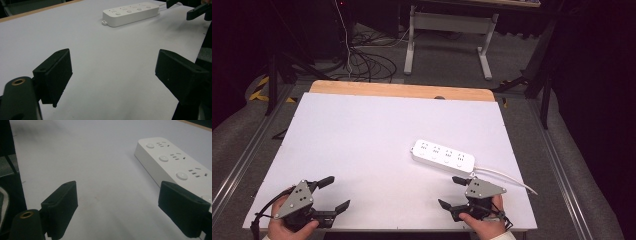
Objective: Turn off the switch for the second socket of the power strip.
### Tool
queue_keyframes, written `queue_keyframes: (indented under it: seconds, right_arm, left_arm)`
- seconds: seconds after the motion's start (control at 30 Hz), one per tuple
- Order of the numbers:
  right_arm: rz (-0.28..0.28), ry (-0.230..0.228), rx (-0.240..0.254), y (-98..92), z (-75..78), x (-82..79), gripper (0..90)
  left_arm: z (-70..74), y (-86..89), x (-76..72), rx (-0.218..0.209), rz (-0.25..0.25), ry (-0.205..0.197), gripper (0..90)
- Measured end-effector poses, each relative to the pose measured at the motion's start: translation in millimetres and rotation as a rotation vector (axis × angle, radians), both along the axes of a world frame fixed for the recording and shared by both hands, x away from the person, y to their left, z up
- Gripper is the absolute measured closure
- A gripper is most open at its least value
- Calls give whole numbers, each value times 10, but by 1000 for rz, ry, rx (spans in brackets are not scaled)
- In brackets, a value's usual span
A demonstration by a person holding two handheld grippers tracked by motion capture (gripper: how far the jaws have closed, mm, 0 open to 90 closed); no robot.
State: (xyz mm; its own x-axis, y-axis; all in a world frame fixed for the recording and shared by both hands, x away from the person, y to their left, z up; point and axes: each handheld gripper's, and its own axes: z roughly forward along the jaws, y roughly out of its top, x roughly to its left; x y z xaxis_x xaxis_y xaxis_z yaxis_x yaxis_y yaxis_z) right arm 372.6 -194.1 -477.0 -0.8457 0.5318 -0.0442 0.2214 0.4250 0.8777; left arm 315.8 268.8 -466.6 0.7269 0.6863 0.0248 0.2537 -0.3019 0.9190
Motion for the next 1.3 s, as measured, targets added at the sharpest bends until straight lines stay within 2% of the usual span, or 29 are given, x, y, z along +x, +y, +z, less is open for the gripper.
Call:
queue_keyframes:
  seconds: [0.3, 0.43, 0.53, 0.7, 0.83, 1.13, 1.3]
  right_arm:
    - [12, -5, -4, 2, 15, -12, 195]
    - [15, -7, -10, 7, 17, -13, 202]
    - [20, -6, -9, 12, 19, -16, 209]
    - [24, -6, -12, 13, 23, -17, 217]
    - [25, -7, -14, 17, 35, -16, 220]
    - [32, -2, -28, 73, 146, -6, 263]
    - [24, 4, -36, 90, 243, 47, 285]
  left_arm:
    - [-3, 3, -3, -17, 21, 15, 151]
    - [-4, 2, -11, -21, 30, 9, 151]
    - [-5, 7, -10, -8, 33, -1, 151]
    - [2, -4, -16, -6, 20, -9, 147]
    - [2, -3, -13, -15, 25, 0, 148]
    - [-5, 3, -11, -14, 33, 8, 152]
    - [-5, -16, -10, -1, 22, -3, 144]
